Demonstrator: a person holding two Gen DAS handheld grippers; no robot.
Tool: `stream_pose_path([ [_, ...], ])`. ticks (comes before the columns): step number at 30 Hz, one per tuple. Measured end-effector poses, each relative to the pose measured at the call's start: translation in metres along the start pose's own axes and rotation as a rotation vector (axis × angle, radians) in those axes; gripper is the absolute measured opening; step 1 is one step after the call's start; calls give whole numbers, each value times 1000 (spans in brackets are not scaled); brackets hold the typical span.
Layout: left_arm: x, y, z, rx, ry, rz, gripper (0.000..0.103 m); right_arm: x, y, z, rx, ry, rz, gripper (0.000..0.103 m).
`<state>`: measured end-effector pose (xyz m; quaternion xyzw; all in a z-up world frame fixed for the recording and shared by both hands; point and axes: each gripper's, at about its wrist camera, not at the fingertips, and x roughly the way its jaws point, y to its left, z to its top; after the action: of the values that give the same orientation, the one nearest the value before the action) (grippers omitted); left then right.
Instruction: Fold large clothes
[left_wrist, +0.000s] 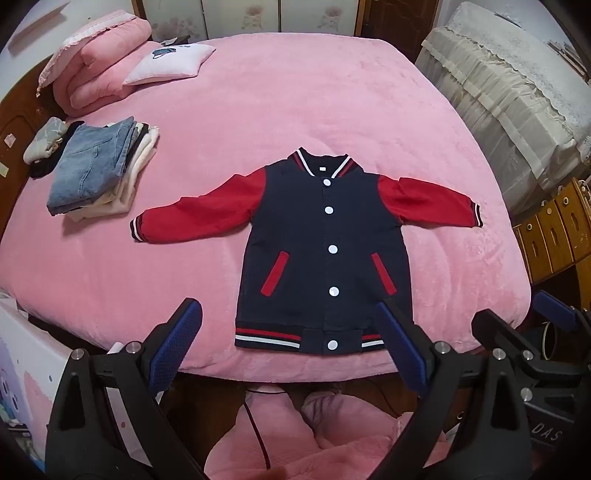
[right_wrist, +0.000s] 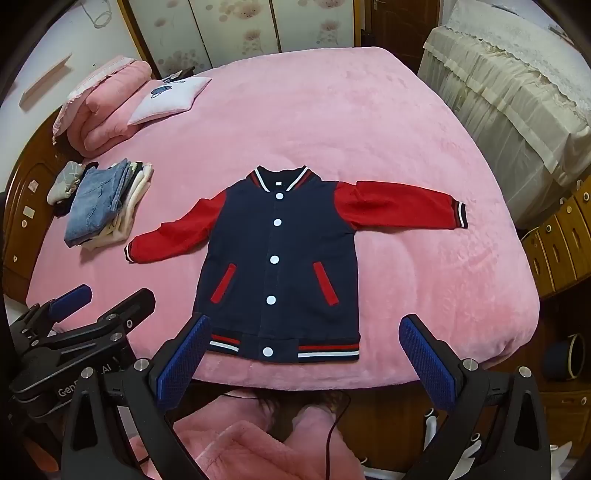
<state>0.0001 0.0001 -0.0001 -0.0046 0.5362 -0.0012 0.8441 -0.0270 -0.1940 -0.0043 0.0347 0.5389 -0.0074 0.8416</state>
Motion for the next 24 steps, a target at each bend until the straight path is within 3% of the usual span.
stream_pose_path([
  [24,1,-2,5,2,2,-2,94,2,-4,1,2,0,3,103],
])
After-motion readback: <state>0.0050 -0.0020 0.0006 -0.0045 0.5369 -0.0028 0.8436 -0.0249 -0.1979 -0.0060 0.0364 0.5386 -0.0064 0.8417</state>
